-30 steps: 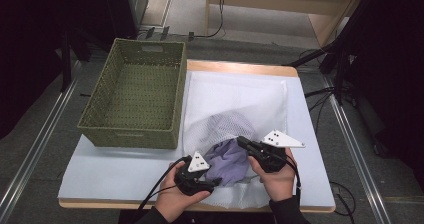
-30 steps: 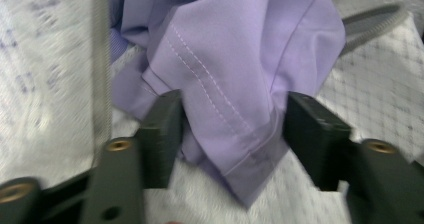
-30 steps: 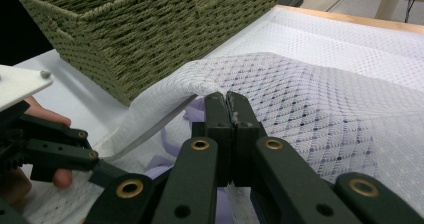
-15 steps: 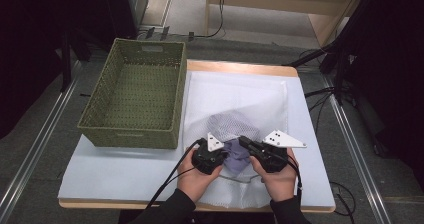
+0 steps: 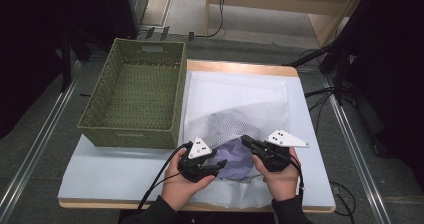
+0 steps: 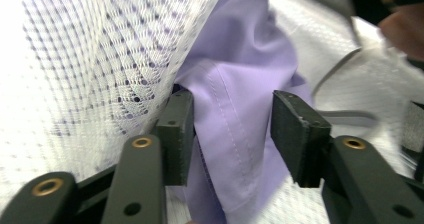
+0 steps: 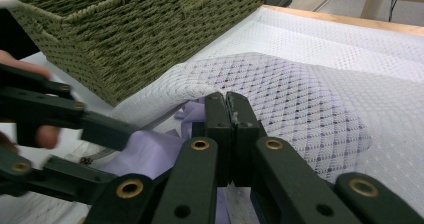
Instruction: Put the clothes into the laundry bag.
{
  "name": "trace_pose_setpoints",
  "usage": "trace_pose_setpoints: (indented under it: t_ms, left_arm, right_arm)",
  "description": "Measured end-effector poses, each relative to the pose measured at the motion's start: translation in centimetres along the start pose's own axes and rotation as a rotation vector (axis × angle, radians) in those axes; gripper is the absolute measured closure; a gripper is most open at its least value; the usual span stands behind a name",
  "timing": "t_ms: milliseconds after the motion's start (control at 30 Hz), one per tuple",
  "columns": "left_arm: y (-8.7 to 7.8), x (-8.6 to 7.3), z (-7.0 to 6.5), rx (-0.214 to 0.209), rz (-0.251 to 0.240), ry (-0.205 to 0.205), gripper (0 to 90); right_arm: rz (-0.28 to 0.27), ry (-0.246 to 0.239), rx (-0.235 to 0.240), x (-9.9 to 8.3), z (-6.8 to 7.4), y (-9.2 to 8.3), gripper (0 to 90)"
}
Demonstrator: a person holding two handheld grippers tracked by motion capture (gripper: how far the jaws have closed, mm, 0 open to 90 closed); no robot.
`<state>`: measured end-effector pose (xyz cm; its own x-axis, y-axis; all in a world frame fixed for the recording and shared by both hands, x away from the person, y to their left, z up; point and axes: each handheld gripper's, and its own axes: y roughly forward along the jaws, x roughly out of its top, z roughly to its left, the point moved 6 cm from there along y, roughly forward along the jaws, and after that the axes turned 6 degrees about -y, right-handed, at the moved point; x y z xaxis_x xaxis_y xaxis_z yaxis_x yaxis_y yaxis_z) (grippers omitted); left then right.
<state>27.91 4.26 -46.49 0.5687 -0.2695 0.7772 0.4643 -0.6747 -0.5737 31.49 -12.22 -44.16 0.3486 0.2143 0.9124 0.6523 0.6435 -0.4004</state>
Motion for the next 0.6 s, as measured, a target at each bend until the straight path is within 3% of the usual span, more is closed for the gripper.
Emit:
trace_pose_setpoints:
  t_ms: [100, 200, 267, 367, 400, 533, 600]
  left_arm:
    - [-0.1, -0.1, -1.3, -0.045, 0.004, 0.035, 66.6]
    - [1.4, -1.1, -2.2, -0.065, 0.071, 0.066, 76.9]
    - [3.0, -2.0, -2.1, -0.05, 0.145, 0.076, 78.8]
    - [4.9, -2.8, -1.7, -0.017, 0.213, 0.07, 80.7]
    - [5.3, -2.7, -1.7, -0.017, 0.209, 0.071, 82.0]
    - [6.1, -1.9, -1.5, 0.057, 0.221, 0.118, 86.6]
    - [6.6, -1.4, -0.9, 0.091, 0.211, 0.115, 88.3]
  right_arm:
    - [0.002, 0.003, 0.0, 0.0, 0.0, 0.0, 90.0]
    - [0.004, 0.001, 0.003, -0.1, 0.0, 0.0, 90.0]
    - [0.003, 0.003, 0.004, -0.1, 0.1, 0.0, 90.0]
    - [0.003, 0.001, 0.006, -0.1, 0.1, 0.1, 90.0]
    - [0.003, 0.0, 0.007, -0.1, 0.2, 0.1, 90.0]
    - [0.005, 0.001, 0.011, -0.2, 0.2, 0.1, 90.0]
    - [0.004, 0.0, 0.011, -0.2, 0.2, 0.2, 90.0]
